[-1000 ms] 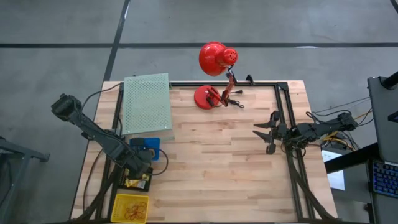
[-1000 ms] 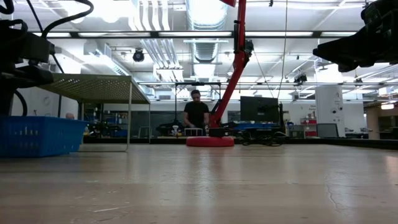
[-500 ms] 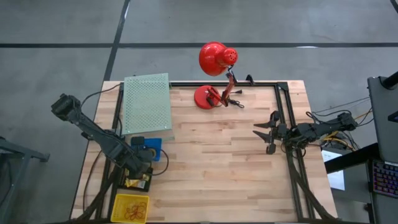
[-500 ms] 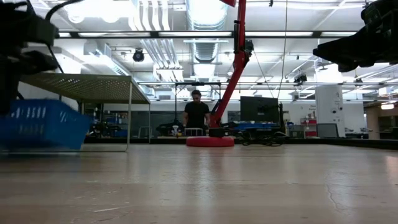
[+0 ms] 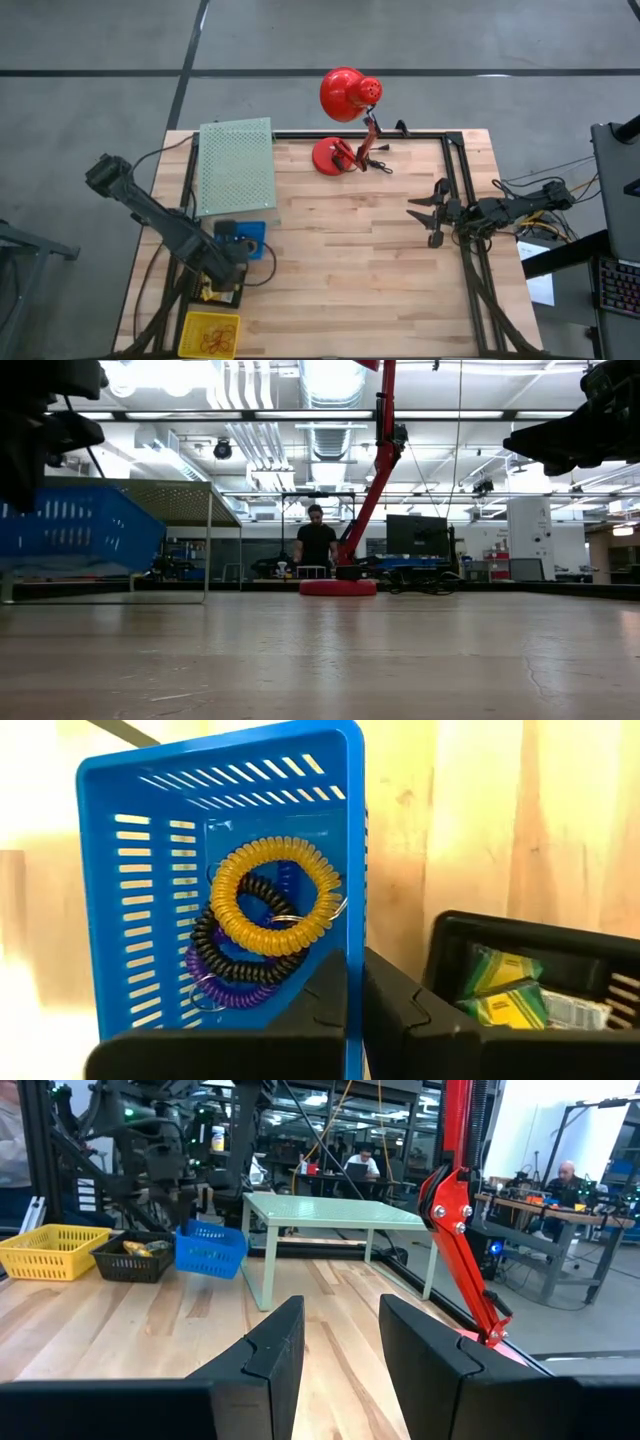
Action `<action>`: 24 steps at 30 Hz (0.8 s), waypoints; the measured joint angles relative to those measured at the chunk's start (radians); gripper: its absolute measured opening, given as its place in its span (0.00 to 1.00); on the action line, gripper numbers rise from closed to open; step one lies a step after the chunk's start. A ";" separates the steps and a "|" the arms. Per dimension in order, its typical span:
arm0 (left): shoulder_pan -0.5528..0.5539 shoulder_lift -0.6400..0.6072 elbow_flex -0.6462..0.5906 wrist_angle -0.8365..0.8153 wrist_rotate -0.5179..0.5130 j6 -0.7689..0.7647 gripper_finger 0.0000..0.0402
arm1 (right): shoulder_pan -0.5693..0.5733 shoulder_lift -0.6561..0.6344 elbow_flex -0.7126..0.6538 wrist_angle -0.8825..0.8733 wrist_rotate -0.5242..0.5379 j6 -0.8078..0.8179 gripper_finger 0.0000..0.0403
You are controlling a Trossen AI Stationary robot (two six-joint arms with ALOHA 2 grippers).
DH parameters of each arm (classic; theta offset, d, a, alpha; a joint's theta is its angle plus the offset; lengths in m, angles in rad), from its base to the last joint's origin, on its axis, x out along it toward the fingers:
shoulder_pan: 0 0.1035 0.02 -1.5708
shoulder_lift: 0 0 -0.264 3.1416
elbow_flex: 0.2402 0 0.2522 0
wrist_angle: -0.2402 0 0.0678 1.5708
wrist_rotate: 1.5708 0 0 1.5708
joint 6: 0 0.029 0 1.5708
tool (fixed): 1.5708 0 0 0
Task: Pick & Place Office Desk Supplies
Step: Put the blue bin on the shelf
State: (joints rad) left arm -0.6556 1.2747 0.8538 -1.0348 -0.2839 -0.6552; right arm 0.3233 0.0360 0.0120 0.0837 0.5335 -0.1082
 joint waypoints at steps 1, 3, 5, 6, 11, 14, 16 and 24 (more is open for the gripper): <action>0.000 0.021 0.013 -0.006 0.010 0.000 0.03 | 0.000 0.000 0.000 0.000 0.000 0.000 0.32; 0.000 0.070 0.044 -0.032 0.019 0.000 0.03 | 0.000 0.000 0.000 0.000 0.000 0.000 0.32; 0.000 0.126 0.088 -0.079 0.022 0.000 0.03 | 0.000 0.000 0.000 0.000 0.000 0.000 0.32; 0.000 0.153 0.114 -0.107 0.022 0.000 0.03 | 0.000 0.000 0.000 0.000 0.000 0.000 0.32; 0.000 0.251 0.259 -0.215 0.012 0.000 0.03 | 0.000 0.000 0.000 0.000 0.000 0.000 0.32; 0.000 0.255 0.329 -0.226 -0.002 0.000 0.03 | 0.000 0.000 0.000 0.000 0.000 0.000 0.32; 0.000 0.244 0.364 -0.227 -0.016 0.000 0.03 | 0.000 0.000 0.000 0.000 0.000 0.000 0.32; 0.066 0.191 0.498 -0.268 -0.064 0.044 0.03 | 0.000 0.000 0.000 0.000 0.000 0.000 0.32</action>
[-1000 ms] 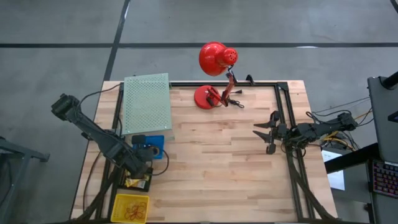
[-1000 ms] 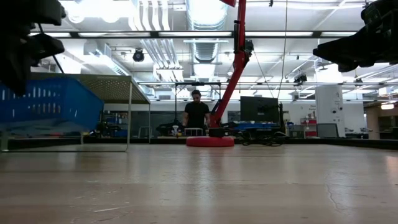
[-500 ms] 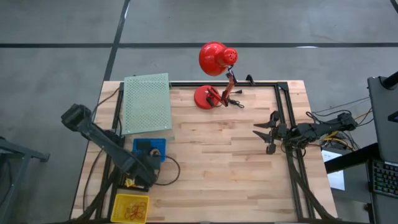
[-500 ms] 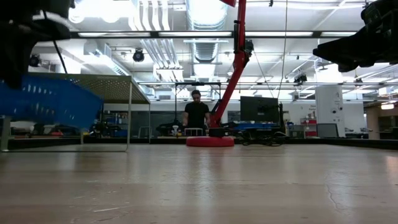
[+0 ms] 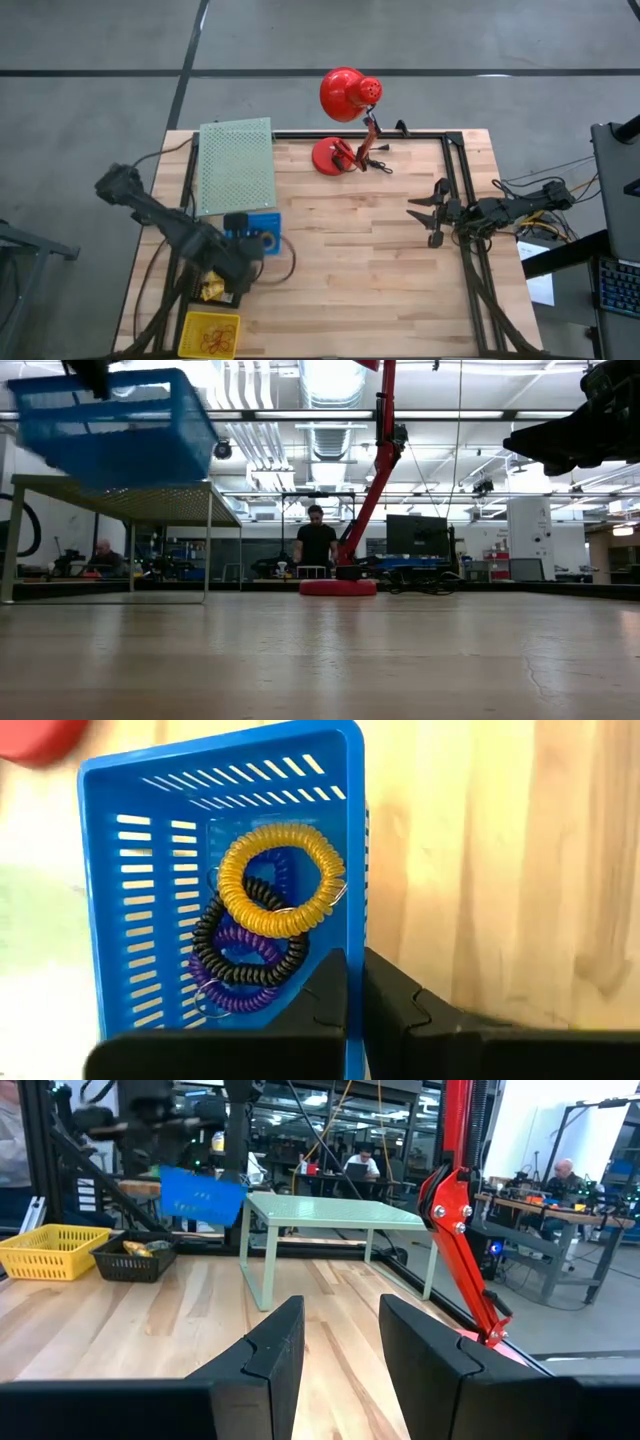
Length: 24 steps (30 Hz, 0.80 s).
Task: Pick & Place Office Desk Supplies
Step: Put the blue bin on the shelf
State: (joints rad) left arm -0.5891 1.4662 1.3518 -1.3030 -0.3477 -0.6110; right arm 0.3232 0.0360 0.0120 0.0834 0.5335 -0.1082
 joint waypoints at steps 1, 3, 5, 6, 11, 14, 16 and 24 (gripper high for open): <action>0.025 -0.010 0.013 -0.002 0.000 0.017 0.03 | 0.000 0.000 0.000 0.000 0.000 0.000 0.32; 0.074 -0.034 0.031 -0.010 0.000 0.059 0.03 | 0.000 0.000 0.000 0.000 0.000 0.000 0.32; 0.131 -0.066 0.042 -0.024 0.002 0.112 0.03 | 0.000 0.000 0.000 0.000 0.000 0.000 0.32; 0.162 -0.084 0.045 -0.033 0.003 0.137 0.03 | 0.000 0.000 0.000 0.000 0.000 0.000 0.32; 0.354 -0.180 0.076 -0.104 0.003 0.249 0.03 | 0.000 0.000 0.000 0.000 0.000 0.000 0.32; 0.483 -0.233 0.115 -0.156 0.011 0.272 0.03 | 0.000 0.000 0.000 0.000 0.000 0.000 0.32; 0.557 -0.263 0.120 -0.159 0.034 0.321 0.03 | 0.000 0.000 0.000 0.000 0.000 0.000 0.32; 0.635 -0.255 0.117 -0.153 0.085 0.422 0.03 | 0.000 0.000 0.000 0.000 0.000 0.000 0.32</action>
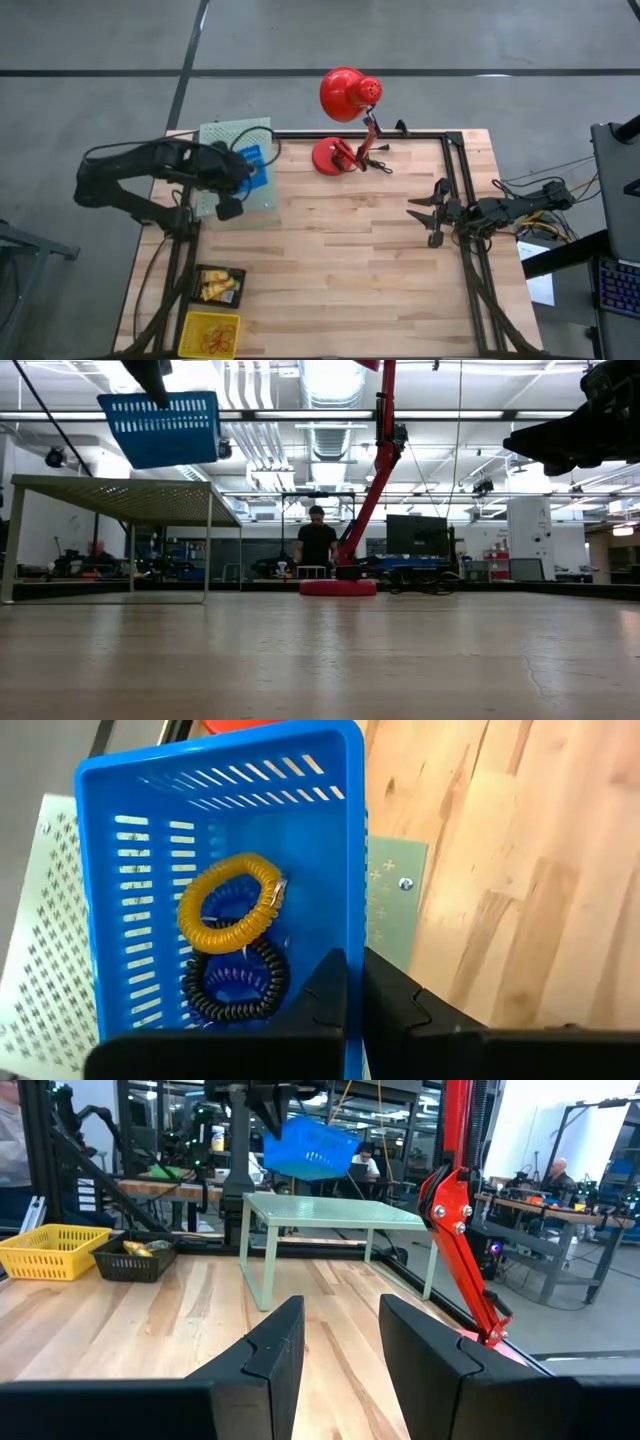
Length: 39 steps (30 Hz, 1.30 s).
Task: Pick & Place Office Desk Supplies
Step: Put the blue bin on the shelf
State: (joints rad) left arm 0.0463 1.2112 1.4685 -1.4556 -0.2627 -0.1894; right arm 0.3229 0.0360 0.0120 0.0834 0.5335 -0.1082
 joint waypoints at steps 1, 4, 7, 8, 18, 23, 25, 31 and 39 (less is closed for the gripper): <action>0.000 0.010 0.000 0.000 -0.002 0.021 0.03 | 0.000 0.000 0.000 0.000 0.000 0.000 0.32; 0.010 0.030 0.000 -0.001 -0.033 0.053 0.03 | 0.000 0.000 0.000 0.000 0.000 0.000 0.32; 0.042 0.042 0.000 0.022 -0.071 0.070 0.04 | 0.000 0.000 0.000 0.000 0.000 0.000 0.32; 0.058 0.043 0.000 0.036 -0.085 0.092 0.04 | 0.000 0.000 0.000 0.000 0.000 0.000 0.32; 0.320 0.072 0.072 0.094 -0.046 0.339 0.05 | 0.000 0.000 0.000 0.000 0.000 0.000 0.32; 0.440 0.114 0.123 0.083 -0.010 0.412 0.05 | 0.000 0.000 0.000 0.000 0.000 0.000 0.32; 0.485 0.137 0.147 0.066 -0.003 0.431 0.05 | 0.000 0.000 0.000 0.000 0.000 0.000 0.32; 0.607 0.209 0.198 0.004 0.057 0.491 0.05 | 0.000 0.000 0.000 0.000 0.000 0.000 0.32; 0.766 0.281 0.201 0.020 0.112 0.508 0.05 | 0.000 0.000 0.000 0.000 0.000 0.000 0.32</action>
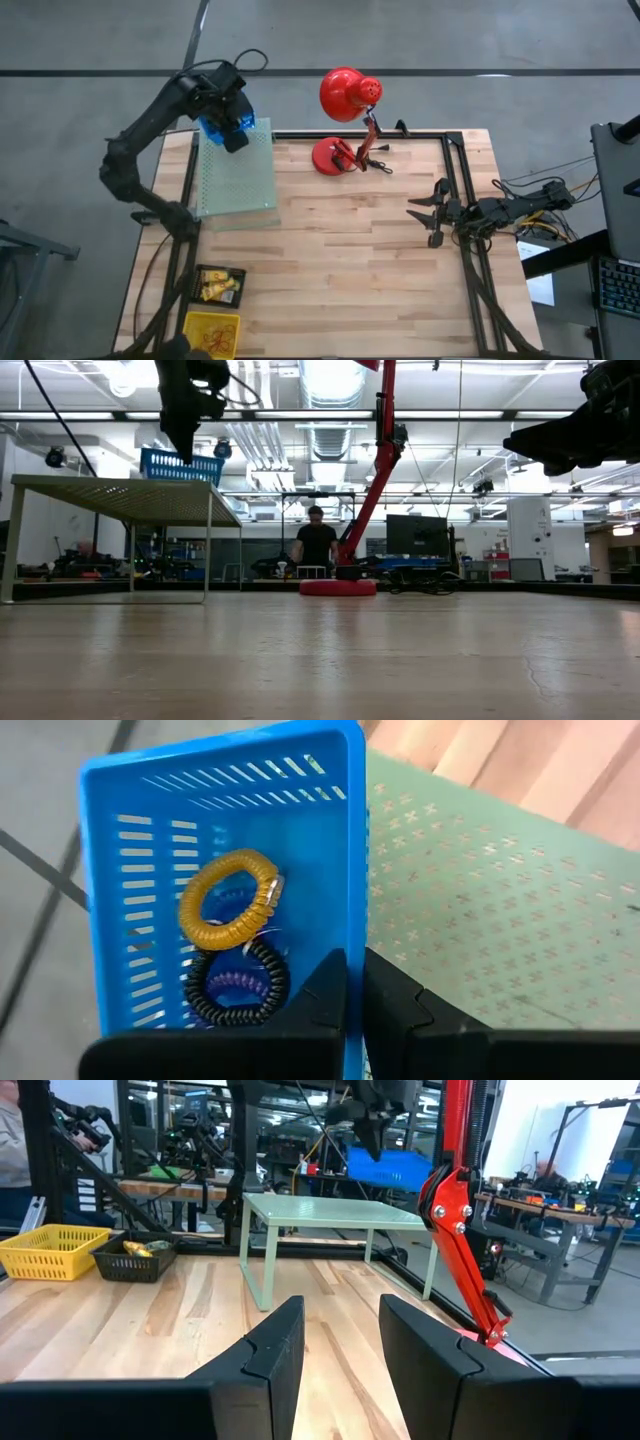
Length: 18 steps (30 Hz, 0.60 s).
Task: Pick & Place Office Desk Supplies
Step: Put the blue bin on the shelf
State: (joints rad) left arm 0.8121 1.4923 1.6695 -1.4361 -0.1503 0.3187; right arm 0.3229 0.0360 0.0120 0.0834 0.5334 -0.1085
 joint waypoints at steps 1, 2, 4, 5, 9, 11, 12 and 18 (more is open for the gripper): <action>0.013 0.010 0.000 0.000 0.009 0.003 0.05 | 0.000 0.000 0.000 0.000 0.000 0.000 0.32; 0.022 0.020 0.000 0.000 0.015 0.011 0.05 | 0.000 0.000 0.000 0.000 0.000 0.000 0.32; 0.034 0.037 0.000 0.001 0.030 0.047 0.05 | 0.000 0.000 0.000 0.000 0.000 0.000 0.32; 0.035 0.047 0.000 0.001 0.035 0.075 0.05 | 0.000 0.000 0.000 0.000 0.000 0.000 0.32; 0.032 0.082 -0.001 0.002 0.058 0.206 0.05 | 0.000 0.000 0.000 0.000 0.000 0.000 0.32; 0.030 0.097 -0.001 0.002 0.078 0.247 0.05 | 0.000 0.000 0.000 0.000 0.000 0.000 0.32; 0.030 0.105 -0.001 0.002 0.085 0.256 0.05 | 0.000 0.000 0.000 0.000 0.000 0.000 0.32; 0.028 0.130 -0.001 -0.034 0.096 0.334 0.05 | 0.000 0.000 0.000 0.000 0.000 0.000 0.32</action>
State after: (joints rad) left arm 0.8402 1.6228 1.6684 -1.4696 -0.0544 0.6528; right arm 0.3229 0.0360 0.0120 0.0834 0.5335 -0.1085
